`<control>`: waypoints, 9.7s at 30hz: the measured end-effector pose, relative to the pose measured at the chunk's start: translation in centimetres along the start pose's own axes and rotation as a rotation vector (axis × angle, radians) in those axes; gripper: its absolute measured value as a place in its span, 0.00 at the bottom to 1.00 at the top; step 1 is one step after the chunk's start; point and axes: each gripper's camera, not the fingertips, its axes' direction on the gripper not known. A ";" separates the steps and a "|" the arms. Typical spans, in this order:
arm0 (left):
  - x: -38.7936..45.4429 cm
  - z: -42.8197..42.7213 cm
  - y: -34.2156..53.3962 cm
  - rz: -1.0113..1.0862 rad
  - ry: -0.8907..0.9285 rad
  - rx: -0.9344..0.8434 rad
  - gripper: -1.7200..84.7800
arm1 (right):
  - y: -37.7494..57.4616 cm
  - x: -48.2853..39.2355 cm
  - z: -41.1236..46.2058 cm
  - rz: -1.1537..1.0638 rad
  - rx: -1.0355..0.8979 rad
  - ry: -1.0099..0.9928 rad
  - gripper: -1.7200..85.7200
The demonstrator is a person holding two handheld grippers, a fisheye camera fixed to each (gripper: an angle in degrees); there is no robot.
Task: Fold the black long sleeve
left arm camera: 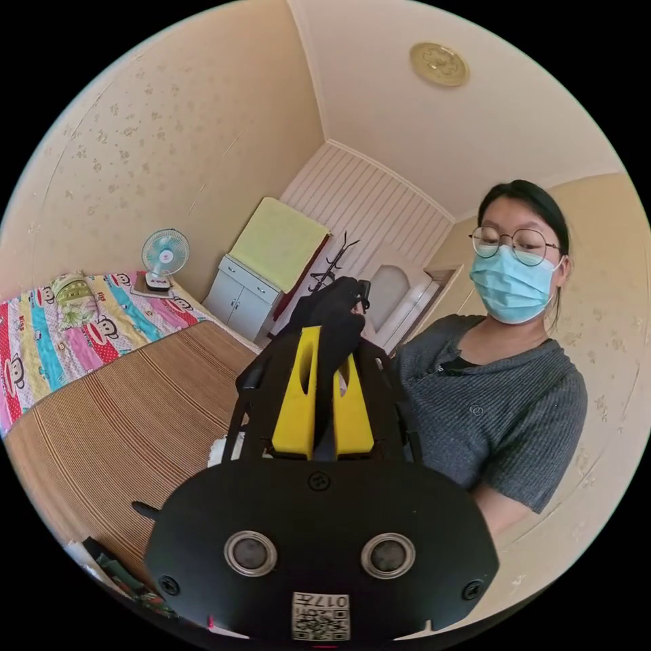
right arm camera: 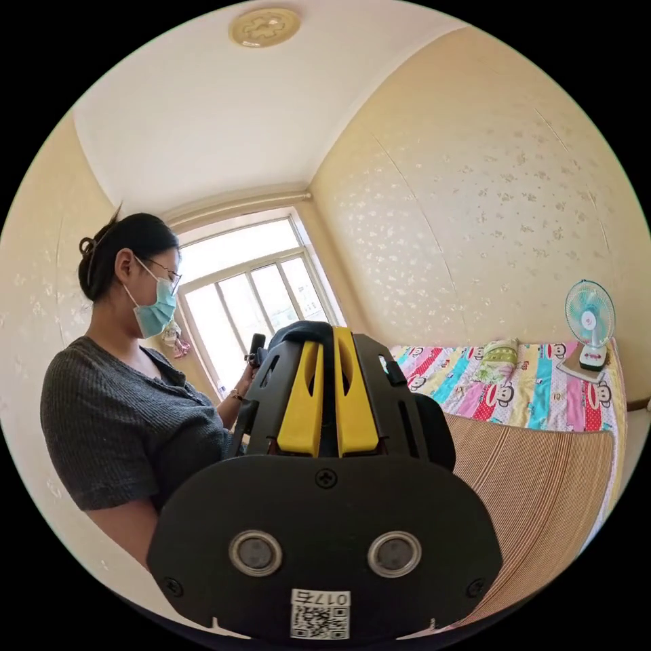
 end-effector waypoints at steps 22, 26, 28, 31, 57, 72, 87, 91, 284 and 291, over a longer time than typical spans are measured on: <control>-48.0 -2.0 -3.3 -1.082 -0.758 -0.066 0.09 | -0.5 50.3 36.2 0.716 -1.082 0.659 0.10; -51.5 4.5 5.7 -1.150 -0.621 -0.346 0.10 | 10.9 52.5 37.7 0.755 -1.356 0.562 0.12; -52.8 7.5 9.8 -1.231 -0.562 -0.439 0.10 | 14.2 53.6 37.9 0.788 -1.430 0.511 0.12; -54.9 11.5 14.0 -1.321 -0.473 -0.481 0.12 | 16.3 55.6 38.7 0.791 -1.495 0.501 0.14; -67.7 1.8 17.4 -1.354 -0.506 -0.683 0.04 | 0.9 74.0 12.9 1.066 -0.878 0.878 0.11; -65.9 -11.3 24.3 -1.270 -0.595 -0.939 0.04 | 16.4 61.1 22.9 0.868 -1.695 0.551 0.03; -58.1 -35.6 46.7 -1.938 -0.406 1.185 0.15 | 14.5 60.3 5.4 1.486 -1.172 0.477 0.02; -58.0 -35.1 49.5 -1.997 -0.400 1.321 0.16 | 12.7 59.8 3.0 1.518 -1.101 0.465 0.02; -57.2 -30.4 17.5 -0.852 0.581 -0.096 0.05 | 4.2 64.6 -22.7 1.162 -0.181 -0.678 0.04; -56.6 -32.1 22.6 -1.085 0.609 0.281 0.06 | 9.8 60.9 -25.5 1.408 0.271 -0.366 0.04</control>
